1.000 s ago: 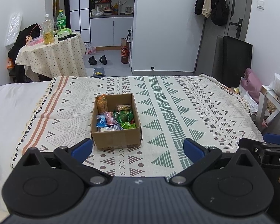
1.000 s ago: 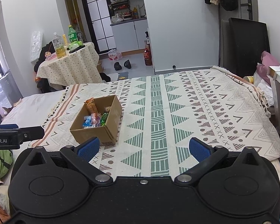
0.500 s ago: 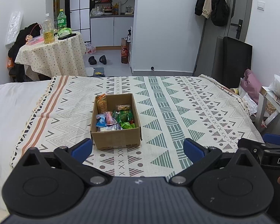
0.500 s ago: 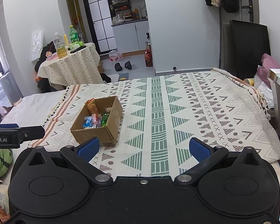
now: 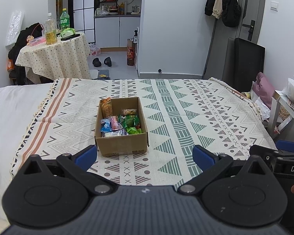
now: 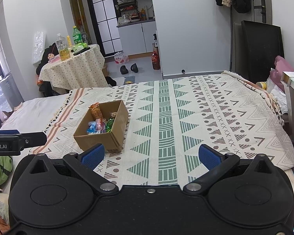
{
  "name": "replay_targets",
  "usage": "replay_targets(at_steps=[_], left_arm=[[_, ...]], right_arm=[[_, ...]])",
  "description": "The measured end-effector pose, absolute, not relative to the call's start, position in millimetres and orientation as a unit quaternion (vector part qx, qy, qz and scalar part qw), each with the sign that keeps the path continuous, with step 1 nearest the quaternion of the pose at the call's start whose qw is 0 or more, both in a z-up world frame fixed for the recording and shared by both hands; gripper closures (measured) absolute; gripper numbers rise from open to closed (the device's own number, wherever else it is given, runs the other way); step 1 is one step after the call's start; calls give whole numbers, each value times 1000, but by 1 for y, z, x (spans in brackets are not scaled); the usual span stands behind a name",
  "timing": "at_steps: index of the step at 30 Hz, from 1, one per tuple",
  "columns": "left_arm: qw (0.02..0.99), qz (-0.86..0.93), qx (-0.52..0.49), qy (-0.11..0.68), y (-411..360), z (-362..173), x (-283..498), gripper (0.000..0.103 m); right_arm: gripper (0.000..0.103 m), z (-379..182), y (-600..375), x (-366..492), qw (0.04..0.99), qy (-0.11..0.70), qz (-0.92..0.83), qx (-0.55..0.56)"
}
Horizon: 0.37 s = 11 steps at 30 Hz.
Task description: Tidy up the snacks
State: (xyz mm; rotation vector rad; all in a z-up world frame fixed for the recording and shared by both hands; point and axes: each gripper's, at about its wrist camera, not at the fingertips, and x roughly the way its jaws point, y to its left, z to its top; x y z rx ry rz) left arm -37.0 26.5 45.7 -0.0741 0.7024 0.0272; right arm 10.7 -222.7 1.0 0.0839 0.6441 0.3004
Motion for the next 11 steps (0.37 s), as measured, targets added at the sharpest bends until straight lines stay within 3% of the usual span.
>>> replay_targets(at_steps=[11], left_arm=[[937, 9, -35, 347, 24, 43, -36, 0]], right_arm=[[0, -2, -222, 11, 934, 318, 154, 47]])
